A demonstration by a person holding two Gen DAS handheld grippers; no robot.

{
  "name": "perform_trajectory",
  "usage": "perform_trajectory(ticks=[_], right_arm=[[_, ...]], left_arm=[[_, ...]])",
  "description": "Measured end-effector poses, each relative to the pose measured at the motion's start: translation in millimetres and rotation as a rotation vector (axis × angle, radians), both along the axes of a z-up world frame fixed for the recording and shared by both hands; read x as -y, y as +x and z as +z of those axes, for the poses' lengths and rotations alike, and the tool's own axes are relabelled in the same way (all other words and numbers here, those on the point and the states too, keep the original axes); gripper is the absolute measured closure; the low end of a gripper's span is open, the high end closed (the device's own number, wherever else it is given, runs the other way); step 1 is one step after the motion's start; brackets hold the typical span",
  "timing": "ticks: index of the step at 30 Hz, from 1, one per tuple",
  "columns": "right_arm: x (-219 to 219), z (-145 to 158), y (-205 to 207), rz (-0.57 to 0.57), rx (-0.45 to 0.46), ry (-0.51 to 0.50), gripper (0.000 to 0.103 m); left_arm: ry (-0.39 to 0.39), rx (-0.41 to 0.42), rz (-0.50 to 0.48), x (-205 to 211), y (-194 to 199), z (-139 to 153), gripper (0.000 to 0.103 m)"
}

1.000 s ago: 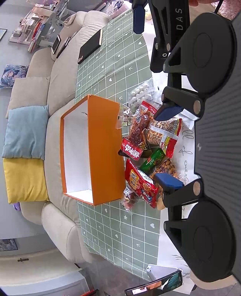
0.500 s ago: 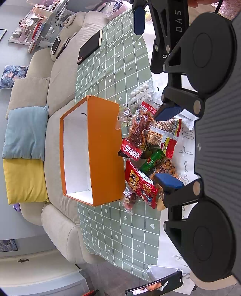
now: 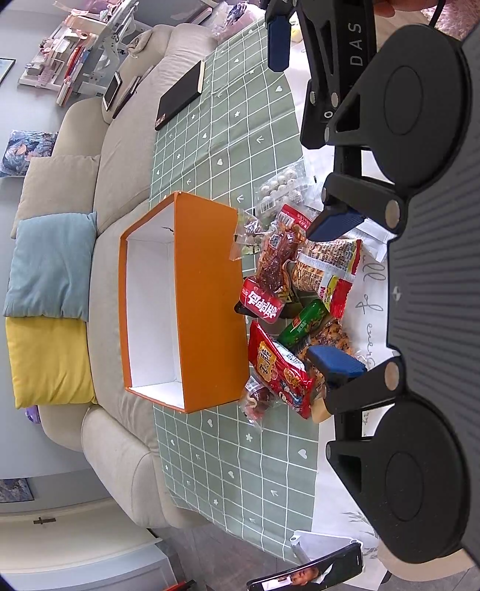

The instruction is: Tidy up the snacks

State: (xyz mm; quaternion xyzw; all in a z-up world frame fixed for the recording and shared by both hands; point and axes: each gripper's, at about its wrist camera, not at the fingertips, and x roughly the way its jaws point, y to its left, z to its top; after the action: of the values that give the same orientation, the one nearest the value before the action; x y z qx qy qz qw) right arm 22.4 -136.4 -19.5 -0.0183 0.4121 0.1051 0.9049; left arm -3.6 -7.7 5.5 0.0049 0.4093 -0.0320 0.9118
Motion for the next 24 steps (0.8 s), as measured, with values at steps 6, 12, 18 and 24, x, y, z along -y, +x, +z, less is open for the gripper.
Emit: perform_trajectory(ticks=[6,12,18,24], right_arm=[[-0.4,-0.2,-0.4,-0.002,-0.004,0.000,0.004],[-0.6,-0.3,-0.1,-0.001,-0.004,-0.002,0.004],[-0.9,-1.4,1.1,-0.002,-0.015,0.004,0.004],[-0.4,-11.8,11.0,0.028,-0.060,0.019,0.004]], left_arm=[[-0.004,-0.002,-0.001,-0.2,-0.3,-0.4,0.027],[-0.013,-0.005,-0.003,-2.1,-0.1,-0.1,0.027],[-0.025,-0.016,-0.012,-5.4,1.0,-1.3,0.027],[-0.080,-0.078,-0.042,-17.5,5.9,-12.1,0.031]])
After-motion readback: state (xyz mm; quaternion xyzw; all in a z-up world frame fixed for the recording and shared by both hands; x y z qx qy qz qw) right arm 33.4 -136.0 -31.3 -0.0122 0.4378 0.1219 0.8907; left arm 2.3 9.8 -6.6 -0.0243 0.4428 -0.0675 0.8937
